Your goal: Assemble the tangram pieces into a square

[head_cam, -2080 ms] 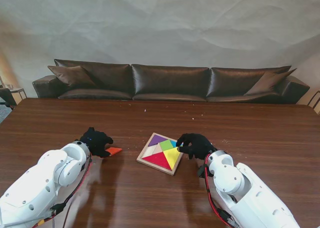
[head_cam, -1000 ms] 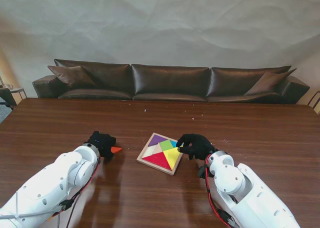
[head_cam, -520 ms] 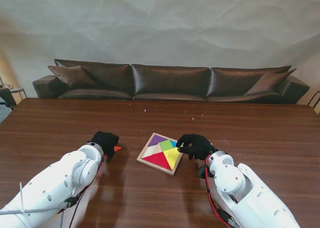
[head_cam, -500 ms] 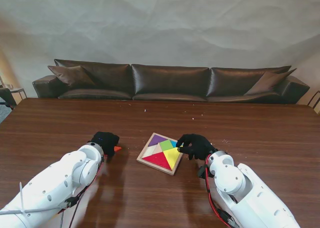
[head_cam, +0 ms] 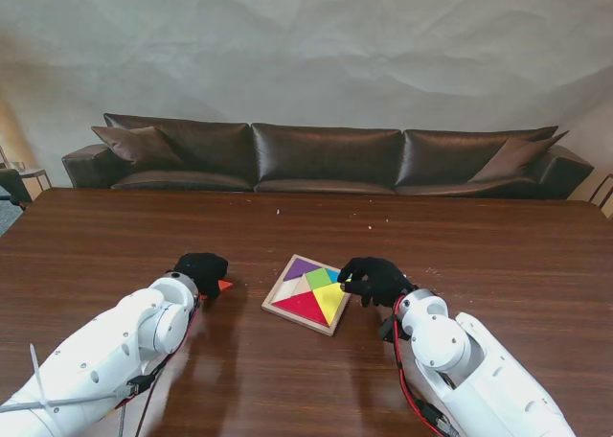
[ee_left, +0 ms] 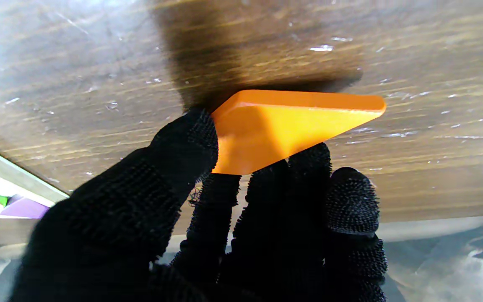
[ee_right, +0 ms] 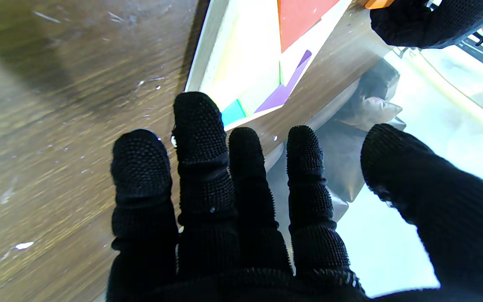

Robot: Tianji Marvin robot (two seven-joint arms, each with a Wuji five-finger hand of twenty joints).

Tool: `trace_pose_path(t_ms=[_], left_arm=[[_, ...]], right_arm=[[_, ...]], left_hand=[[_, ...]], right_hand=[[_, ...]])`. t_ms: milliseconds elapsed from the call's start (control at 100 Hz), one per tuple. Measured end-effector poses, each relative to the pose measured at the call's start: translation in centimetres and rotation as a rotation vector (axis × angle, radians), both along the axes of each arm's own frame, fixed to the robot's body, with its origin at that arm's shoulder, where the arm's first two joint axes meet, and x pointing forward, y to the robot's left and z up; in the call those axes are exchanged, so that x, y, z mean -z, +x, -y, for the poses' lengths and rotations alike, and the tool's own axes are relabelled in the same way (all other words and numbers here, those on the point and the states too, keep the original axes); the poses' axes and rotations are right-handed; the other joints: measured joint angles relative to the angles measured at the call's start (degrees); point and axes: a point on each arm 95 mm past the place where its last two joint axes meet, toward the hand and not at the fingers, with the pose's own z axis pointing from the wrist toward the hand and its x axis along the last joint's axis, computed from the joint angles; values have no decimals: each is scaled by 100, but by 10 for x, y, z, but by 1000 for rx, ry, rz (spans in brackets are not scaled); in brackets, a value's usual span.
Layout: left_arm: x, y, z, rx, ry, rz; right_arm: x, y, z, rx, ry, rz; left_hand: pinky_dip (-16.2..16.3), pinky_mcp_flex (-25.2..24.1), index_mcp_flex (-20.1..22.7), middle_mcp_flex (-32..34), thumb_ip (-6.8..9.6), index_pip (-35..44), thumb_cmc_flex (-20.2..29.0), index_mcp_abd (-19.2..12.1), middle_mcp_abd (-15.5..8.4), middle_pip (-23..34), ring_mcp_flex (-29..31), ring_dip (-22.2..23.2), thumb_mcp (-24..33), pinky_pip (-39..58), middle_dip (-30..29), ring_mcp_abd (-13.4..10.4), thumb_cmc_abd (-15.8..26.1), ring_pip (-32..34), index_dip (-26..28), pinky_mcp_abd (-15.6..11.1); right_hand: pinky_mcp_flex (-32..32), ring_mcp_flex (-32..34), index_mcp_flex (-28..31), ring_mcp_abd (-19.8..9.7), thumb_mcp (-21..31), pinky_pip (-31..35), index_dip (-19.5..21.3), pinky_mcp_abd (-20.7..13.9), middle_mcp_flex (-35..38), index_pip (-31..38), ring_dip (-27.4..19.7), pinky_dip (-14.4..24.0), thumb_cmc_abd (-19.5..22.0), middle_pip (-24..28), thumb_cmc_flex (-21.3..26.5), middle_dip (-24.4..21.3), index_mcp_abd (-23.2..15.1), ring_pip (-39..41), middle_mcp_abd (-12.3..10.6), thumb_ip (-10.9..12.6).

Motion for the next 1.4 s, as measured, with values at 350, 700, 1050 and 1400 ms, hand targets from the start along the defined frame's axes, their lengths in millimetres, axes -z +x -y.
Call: trace_pose_path(t_ms=[350, 700, 1050, 1400], left_arm=[[-1, 0, 0, -50, -42, -12], [-2, 0, 2, -104, -104, -38], [-1, 1, 6, -120, -143, -46], [-1, 2, 7, -121, -151, -40]], right_arm=[[0, 0, 0, 1, 0, -4], [1, 0, 1, 3, 0, -14], [1, 1, 1, 4, -1, -17], [1, 1, 1, 2, -1, -20]], left_hand=[[85, 297, 198, -212, -85, 127, 0, -106, 3, 1002, 266, 507, -188, 292, 590, -62, -177, 425, -5, -39], [214, 332, 319, -372, -133, 305, 69, -199, 3, 1956, 274, 704, -404, 555, 1171, -90, -266, 817, -5, -50], [279, 379, 519, -374, -134, 342, 179, -313, 2, 2395, 274, 709, -429, 639, 1355, -90, -488, 878, -3, -76], [293, 519, 606, -370, -193, 429, 188, -382, -46, 2443, 285, 189, -429, 651, 1353, -120, -523, 885, -214, -161]], right_hand=[[0, 0, 0, 1, 0, 0, 0, 0, 0, 0, 0, 0, 0, 0, 0, 0, 0, 0, 0, 0], [0, 0, 0, 1, 0, 0, 0, 0, 0, 0, 0, 0, 2, 0, 0, 0, 0, 0, 0, 0], [0, 0, 0, 1, 0, 0, 0, 0, 0, 0, 0, 0, 4, 0, 0, 0, 1, 1, 0, 0], [0, 0, 0, 2, 0, 0, 0, 0, 0, 0, 0, 0, 5, 0, 0, 0, 1, 1, 0, 0]])
